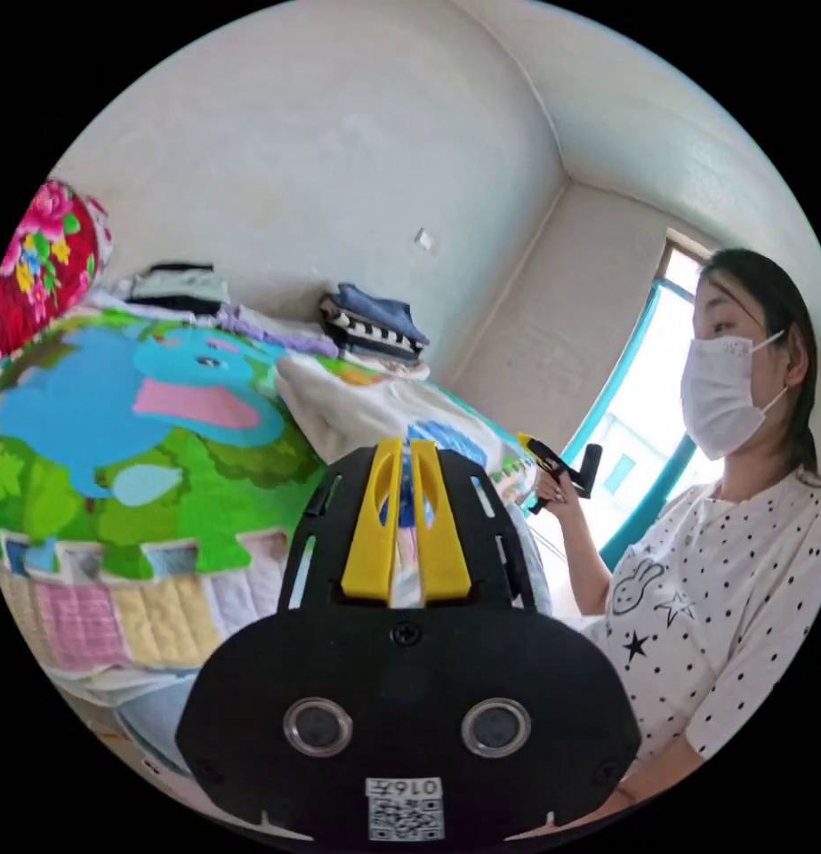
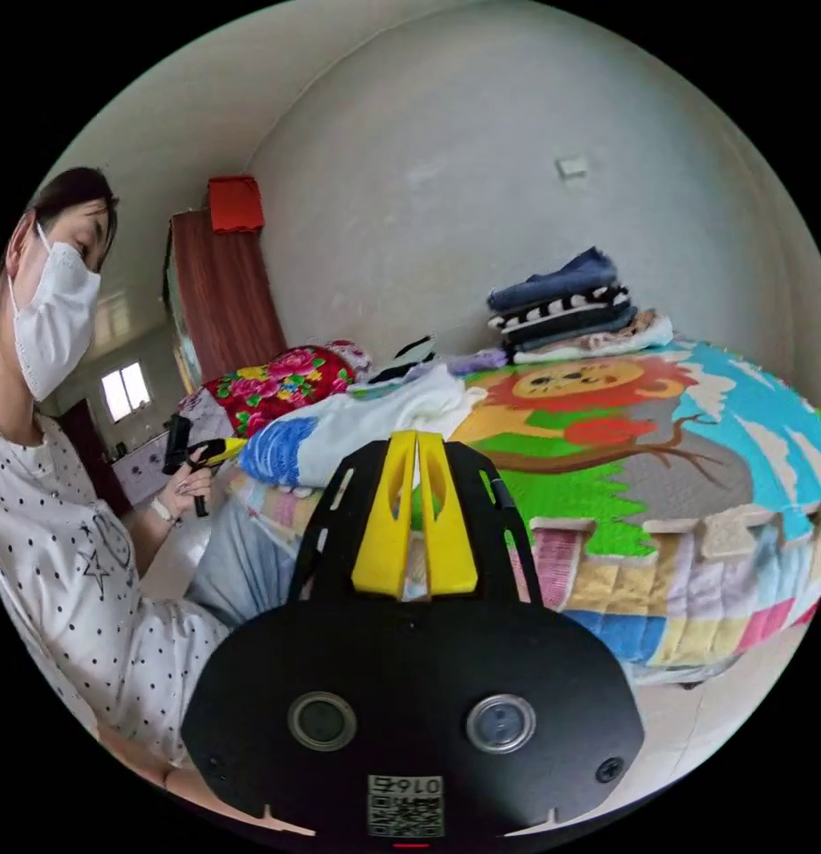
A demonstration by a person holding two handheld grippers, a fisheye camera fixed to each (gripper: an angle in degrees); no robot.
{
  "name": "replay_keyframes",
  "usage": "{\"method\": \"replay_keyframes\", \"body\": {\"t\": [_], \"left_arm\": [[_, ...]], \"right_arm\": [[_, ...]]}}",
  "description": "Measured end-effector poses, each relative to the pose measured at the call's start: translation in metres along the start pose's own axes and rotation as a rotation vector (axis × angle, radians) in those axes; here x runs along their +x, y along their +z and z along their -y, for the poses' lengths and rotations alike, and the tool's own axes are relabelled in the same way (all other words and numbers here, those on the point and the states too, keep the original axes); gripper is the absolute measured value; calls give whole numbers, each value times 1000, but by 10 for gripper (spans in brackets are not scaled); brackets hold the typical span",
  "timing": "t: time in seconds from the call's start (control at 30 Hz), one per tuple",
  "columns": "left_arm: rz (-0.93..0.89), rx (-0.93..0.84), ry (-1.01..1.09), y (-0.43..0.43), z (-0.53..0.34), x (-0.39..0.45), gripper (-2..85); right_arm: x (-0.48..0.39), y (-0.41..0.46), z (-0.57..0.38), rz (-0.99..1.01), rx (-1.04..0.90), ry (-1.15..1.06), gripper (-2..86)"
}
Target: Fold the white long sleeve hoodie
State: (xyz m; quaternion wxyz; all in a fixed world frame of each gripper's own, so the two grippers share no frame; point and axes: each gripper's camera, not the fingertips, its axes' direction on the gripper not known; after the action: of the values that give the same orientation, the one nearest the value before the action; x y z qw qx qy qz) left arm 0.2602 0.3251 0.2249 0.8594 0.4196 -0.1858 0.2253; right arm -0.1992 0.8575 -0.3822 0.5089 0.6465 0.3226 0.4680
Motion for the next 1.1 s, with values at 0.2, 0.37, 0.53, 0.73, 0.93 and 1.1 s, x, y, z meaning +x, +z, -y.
{"method": "replay_keyframes", "body": {"t": [0.2,0.37,0.53,0.73,0.93,1.1], "left_arm": [[151,-170,154,104,26,76,-9],[475,-272,219,175,2,72,-10],[408,-222,165,197,-13,35,-10],[220,-197,-9,170,-9,-1,-10],[222,-220,138,194,49,-2,-10],[596,-428,254,318,69,-30,-10]], "right_arm": [[-72,39,68,46,46,-158,-2],[-107,149,83,-183,-274,-169,-4],[-86,182,91,-184,-290,-84,-5],[-117,187,119,-233,-333,-189,-5],[-151,172,204,-124,-144,-384,-5],[-167,285,256,-355,-340,-502,-5]]}}
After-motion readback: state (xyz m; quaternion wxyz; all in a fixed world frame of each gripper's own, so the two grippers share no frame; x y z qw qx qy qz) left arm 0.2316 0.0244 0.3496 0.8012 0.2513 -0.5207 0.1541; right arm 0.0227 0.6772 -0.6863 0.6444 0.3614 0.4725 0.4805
